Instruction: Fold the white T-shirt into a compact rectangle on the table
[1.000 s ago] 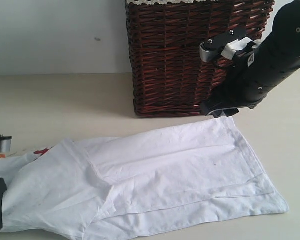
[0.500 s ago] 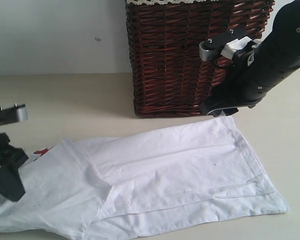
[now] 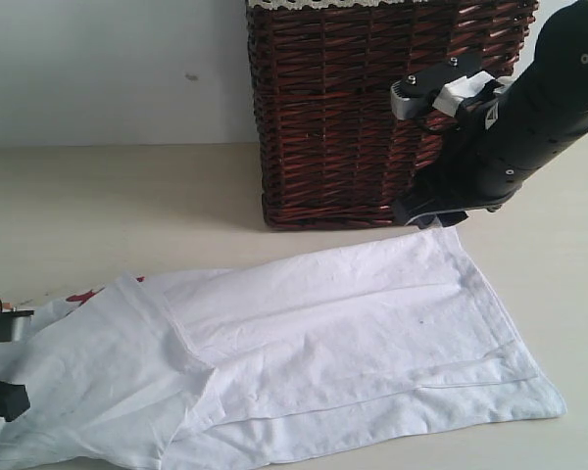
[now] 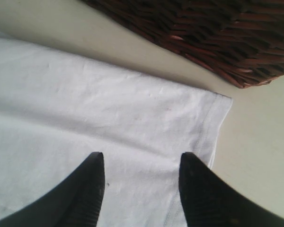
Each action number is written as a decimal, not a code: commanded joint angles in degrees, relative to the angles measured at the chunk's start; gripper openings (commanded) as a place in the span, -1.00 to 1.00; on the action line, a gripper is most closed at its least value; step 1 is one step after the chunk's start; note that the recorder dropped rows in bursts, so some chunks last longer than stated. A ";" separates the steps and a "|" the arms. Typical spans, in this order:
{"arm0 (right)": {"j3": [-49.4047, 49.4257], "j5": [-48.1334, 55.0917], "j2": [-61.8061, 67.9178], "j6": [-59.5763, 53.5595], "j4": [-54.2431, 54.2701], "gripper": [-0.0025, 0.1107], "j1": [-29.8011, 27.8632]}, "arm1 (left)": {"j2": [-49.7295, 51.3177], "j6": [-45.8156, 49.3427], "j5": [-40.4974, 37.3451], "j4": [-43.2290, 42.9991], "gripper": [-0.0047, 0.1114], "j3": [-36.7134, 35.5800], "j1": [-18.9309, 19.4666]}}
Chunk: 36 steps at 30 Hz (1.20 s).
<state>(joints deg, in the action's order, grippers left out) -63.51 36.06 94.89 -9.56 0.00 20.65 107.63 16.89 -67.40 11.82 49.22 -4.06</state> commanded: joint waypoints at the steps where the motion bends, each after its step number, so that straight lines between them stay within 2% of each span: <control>1: -0.45 -0.01 -0.49 -0.39 0.00 -0.10 -0.36 | -1.11 1.41 -1.35 2.18 -0.92 2.34 -0.07; 4: -0.45 -0.01 -0.49 -0.65 0.00 -0.10 -0.36 | -5.02 8.35 -1.51 9.27 -0.92 4.79 -0.07; 9: -0.45 -0.27 -0.49 -0.76 0.00 -0.10 -0.36 | -10.18 15.52 3.30 17.92 -0.92 5.51 -0.39; 12: -0.45 -0.15 -0.58 -0.76 0.00 -0.10 -0.36 | -9.68 15.59 10.85 14.32 -0.92 3.17 -2.26; 14: -0.45 0.53 -0.58 -0.76 0.00 -0.18 -0.36 | -8.49 11.86 16.74 9.59 -0.92 1.63 -3.14; 17: -0.45 2.00 -0.61 -1.04 0.00 -0.53 -0.36 | -7.83 3.48 18.57 1.42 -0.92 1.61 -3.24; 20: -0.45 2.63 -1.06 -3.10 0.00 -0.95 -0.36 | -8.32 0.67 18.04 -1.76 -0.92 1.61 -3.24; 26: -0.45 3.01 -1.68 -3.40 0.00 -0.96 -0.36 | -7.31 0.67 17.78 -1.80 -0.92 -0.14 -3.38; 32: -0.45 3.13 -1.67 -3.40 1.49 -0.96 -0.36 | -5.08 -3.20 12.07 -6.11 -0.92 -0.82 -3.38; 36: -0.45 3.03 -1.67 -3.40 1.59 -0.96 -0.36 | -8.73 -2.54 12.56 -4.54 -0.92 -0.53 -3.38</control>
<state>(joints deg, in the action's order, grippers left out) -63.51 39.39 93.66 -12.51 1.18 20.65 101.87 14.52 -54.63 6.45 48.62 -6.98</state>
